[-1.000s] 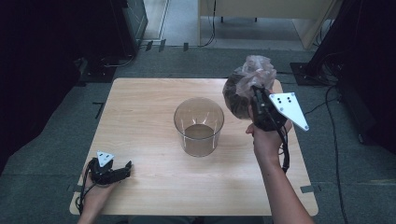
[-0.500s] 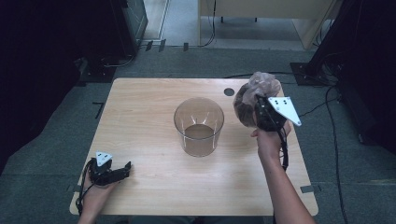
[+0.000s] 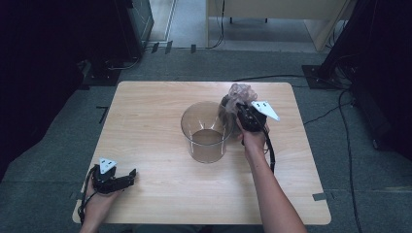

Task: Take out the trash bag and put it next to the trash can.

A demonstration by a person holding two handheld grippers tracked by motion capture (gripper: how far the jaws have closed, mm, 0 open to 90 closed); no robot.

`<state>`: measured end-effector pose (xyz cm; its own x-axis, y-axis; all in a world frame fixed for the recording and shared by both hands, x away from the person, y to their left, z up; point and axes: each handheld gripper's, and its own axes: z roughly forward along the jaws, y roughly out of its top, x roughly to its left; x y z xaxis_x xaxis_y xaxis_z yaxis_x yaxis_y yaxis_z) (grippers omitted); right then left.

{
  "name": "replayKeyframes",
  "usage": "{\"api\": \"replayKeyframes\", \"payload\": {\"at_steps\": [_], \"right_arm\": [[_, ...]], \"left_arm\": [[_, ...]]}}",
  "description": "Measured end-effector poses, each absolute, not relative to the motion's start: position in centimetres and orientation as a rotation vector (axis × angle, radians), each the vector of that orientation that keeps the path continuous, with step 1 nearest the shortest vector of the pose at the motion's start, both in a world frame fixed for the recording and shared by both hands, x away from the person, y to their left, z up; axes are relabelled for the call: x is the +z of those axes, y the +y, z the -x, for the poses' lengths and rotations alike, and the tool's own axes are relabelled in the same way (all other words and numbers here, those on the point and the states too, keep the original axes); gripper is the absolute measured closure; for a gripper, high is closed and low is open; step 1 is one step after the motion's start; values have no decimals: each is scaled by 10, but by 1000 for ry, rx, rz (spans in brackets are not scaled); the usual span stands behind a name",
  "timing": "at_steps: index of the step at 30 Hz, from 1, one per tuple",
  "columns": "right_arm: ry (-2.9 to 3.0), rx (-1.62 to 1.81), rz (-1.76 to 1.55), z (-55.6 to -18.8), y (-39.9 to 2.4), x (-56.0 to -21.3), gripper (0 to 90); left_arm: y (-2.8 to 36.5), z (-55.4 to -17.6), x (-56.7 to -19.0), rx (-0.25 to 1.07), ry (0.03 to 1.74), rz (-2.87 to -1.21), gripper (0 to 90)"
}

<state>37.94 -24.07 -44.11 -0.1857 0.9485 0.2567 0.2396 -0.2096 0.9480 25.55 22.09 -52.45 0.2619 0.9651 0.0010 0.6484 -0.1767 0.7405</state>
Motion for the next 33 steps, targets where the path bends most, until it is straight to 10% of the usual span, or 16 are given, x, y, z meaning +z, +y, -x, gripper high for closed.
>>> {"api": "replayKeyframes", "payload": {"at_steps": [19,33], "right_arm": [[1656,1228,-1368,-345,-272,-455,179],[1706,1144,-1361,-325,-279,-446,150]], "left_arm": [[221,-256,-525,647,1458,-1909,100],[220,-256,-524,650,1462,-1907,100]]}}
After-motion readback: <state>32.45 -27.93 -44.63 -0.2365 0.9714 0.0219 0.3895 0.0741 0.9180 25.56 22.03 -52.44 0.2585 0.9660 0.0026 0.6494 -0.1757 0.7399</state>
